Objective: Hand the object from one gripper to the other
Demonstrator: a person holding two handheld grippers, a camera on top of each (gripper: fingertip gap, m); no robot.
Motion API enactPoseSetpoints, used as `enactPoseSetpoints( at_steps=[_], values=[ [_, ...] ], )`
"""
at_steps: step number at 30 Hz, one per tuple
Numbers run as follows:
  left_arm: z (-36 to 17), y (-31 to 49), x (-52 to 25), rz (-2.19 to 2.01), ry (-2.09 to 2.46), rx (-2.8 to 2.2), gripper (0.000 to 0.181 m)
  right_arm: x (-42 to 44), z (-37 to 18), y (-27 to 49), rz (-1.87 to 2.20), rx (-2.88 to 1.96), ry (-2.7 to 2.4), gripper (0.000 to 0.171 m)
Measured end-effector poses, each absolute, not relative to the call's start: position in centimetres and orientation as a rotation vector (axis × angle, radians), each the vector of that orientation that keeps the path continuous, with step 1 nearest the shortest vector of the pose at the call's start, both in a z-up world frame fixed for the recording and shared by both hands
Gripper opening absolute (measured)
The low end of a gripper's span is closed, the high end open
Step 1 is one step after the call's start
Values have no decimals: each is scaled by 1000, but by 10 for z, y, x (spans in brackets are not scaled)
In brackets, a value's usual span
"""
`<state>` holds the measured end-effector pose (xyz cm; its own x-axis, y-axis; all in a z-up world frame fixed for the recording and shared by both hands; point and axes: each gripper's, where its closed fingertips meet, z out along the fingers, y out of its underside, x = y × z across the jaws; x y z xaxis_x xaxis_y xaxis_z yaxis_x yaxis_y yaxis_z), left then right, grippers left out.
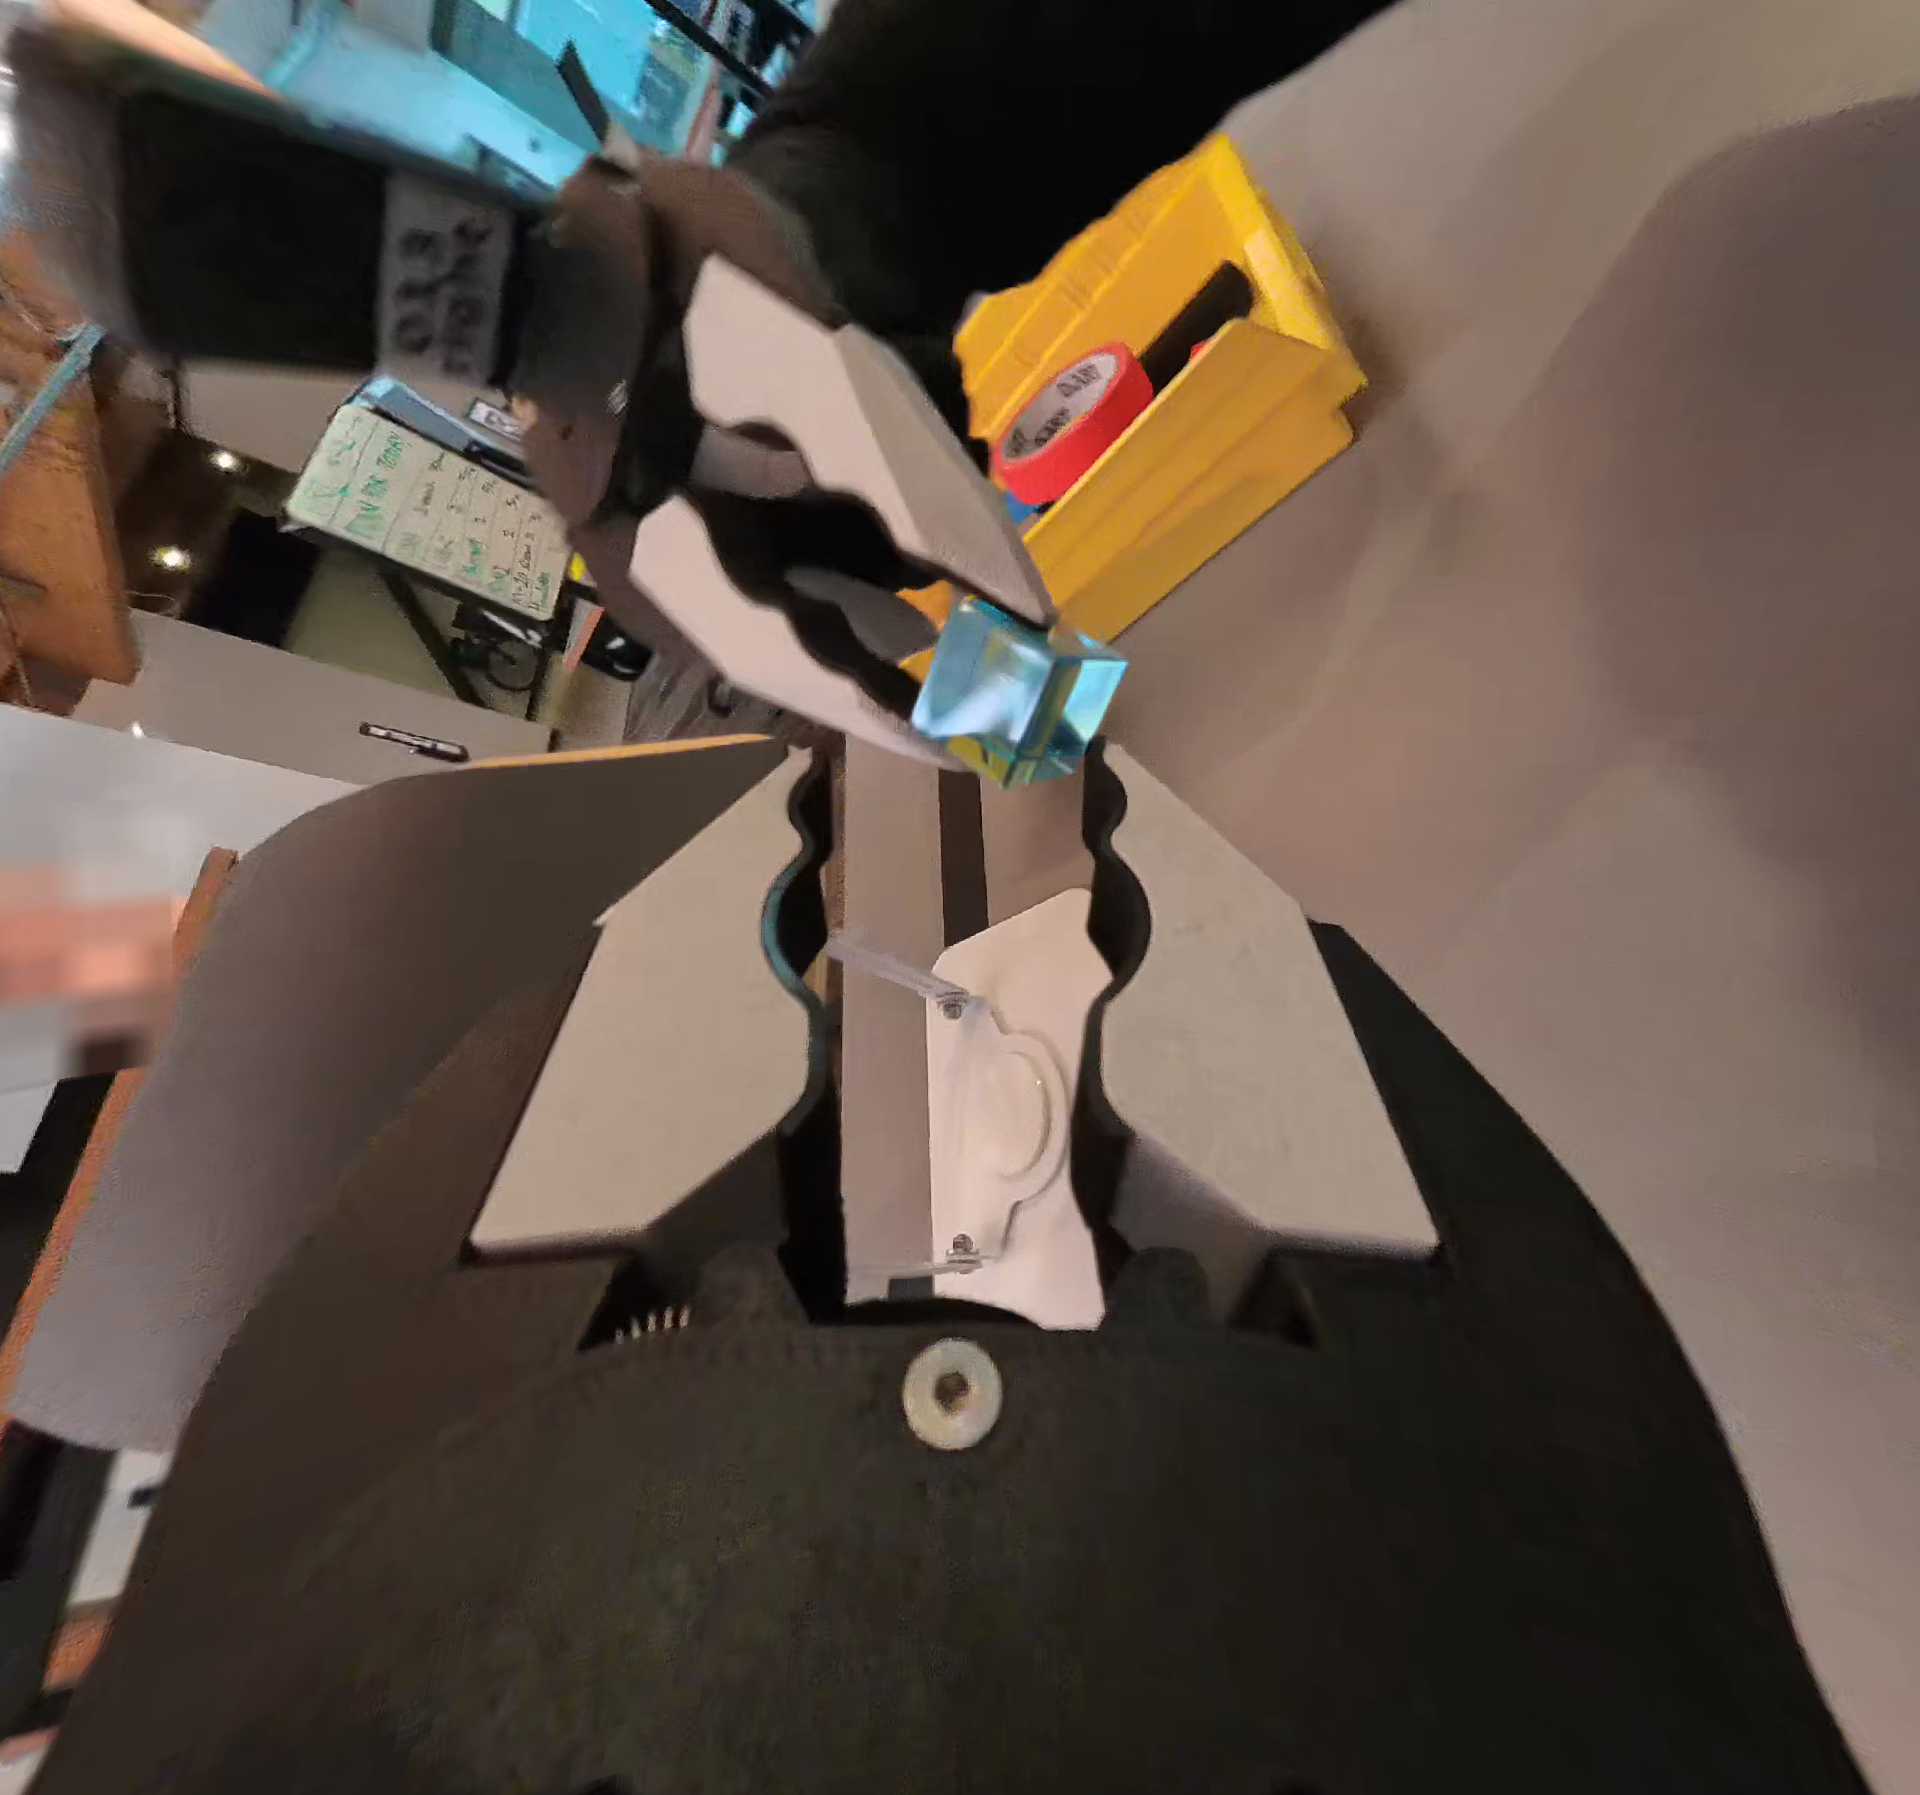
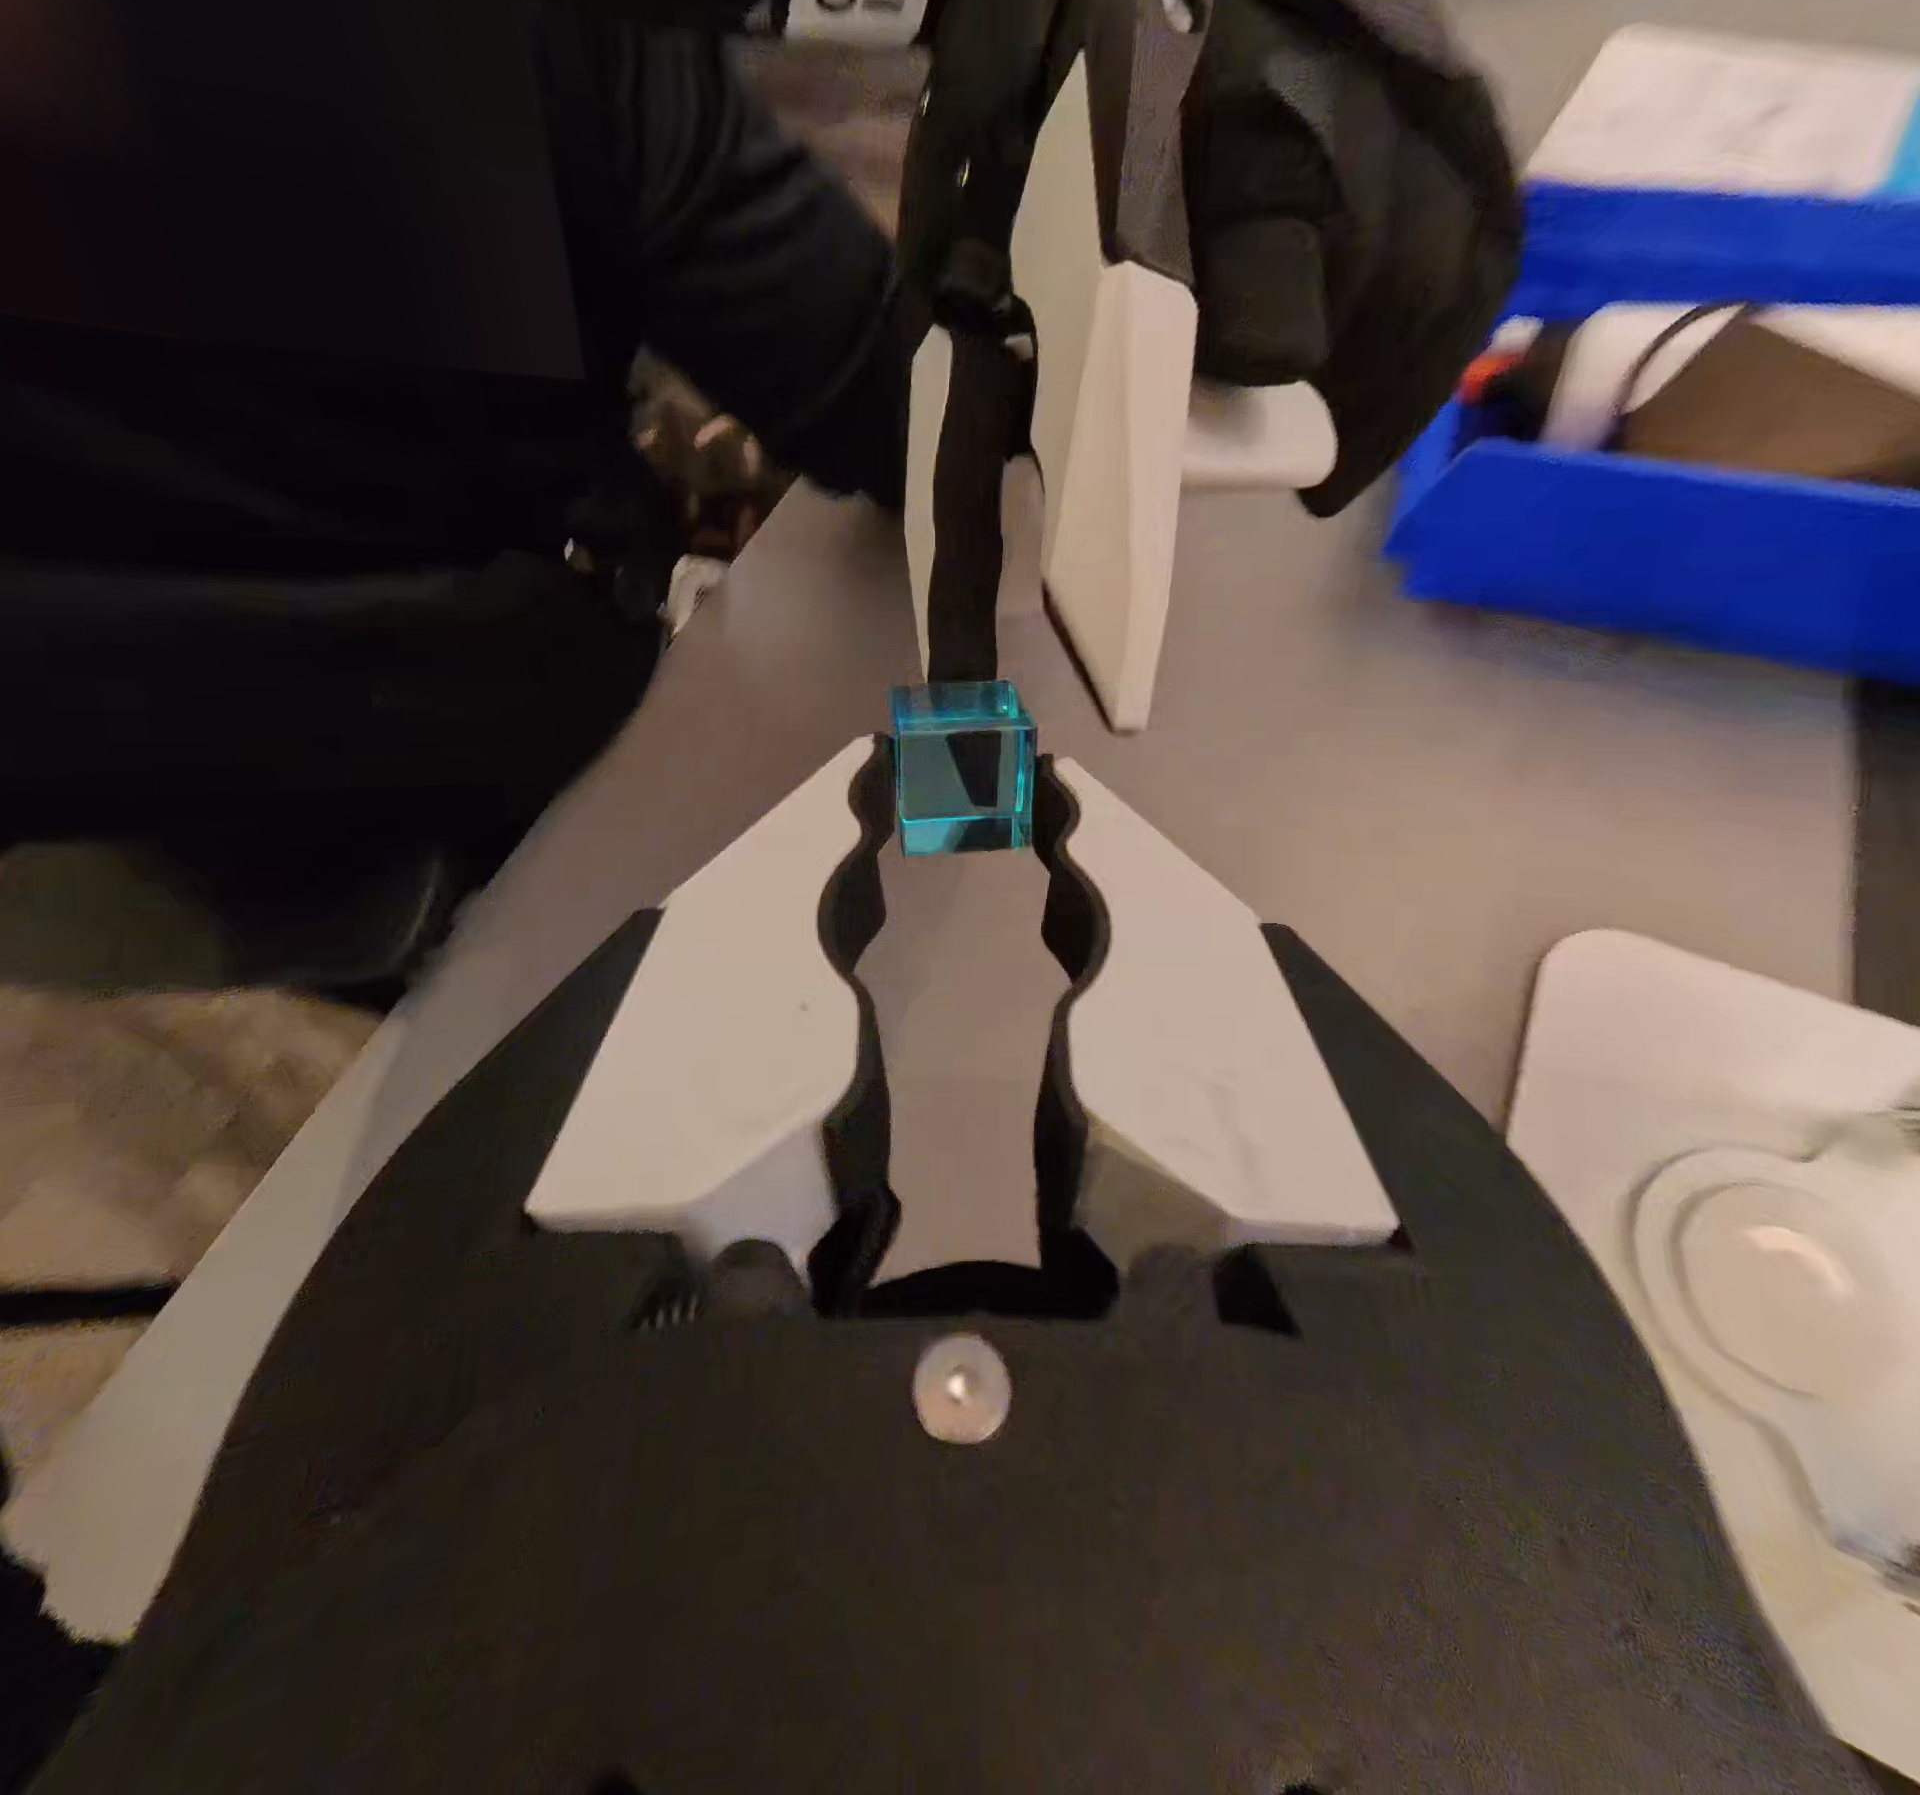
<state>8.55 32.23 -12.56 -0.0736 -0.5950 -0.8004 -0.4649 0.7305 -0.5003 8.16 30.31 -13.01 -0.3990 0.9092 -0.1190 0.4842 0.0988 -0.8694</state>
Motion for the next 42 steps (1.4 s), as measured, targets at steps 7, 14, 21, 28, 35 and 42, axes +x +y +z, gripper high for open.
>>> enactPoseSetpoints(
  at_steps=[7, 14, 21, 28, 35, 42],
  values=[
    [-144, 302, 101, -209, 1806, -829, 42, 98, -149, 286, 1254, -1356, -2207, 24],
    [-137, 292, 103, -178, 1801, -769, 37, 101, -152, 291, 1230, -1383, -2260, 24],
    [-152, 289, 108, -158, 1869, -783, 25, 97, -152, 283, 1245, -1355, -2331, 24],
    [-141, 307, 105, -314, 1762, -928, 24, 86, -136, 315, 1126, -1364, -2104, 47],
    [-106, 338, 89, -1008, 1415, -1193, 24, 82, -98, 350, 526, -1103, -1768, 63],
    [-74, 350, 72, -1594, 1107, -1169, 24, 67, -86, 353, -64, -859, -1596, 61]
  ],
)
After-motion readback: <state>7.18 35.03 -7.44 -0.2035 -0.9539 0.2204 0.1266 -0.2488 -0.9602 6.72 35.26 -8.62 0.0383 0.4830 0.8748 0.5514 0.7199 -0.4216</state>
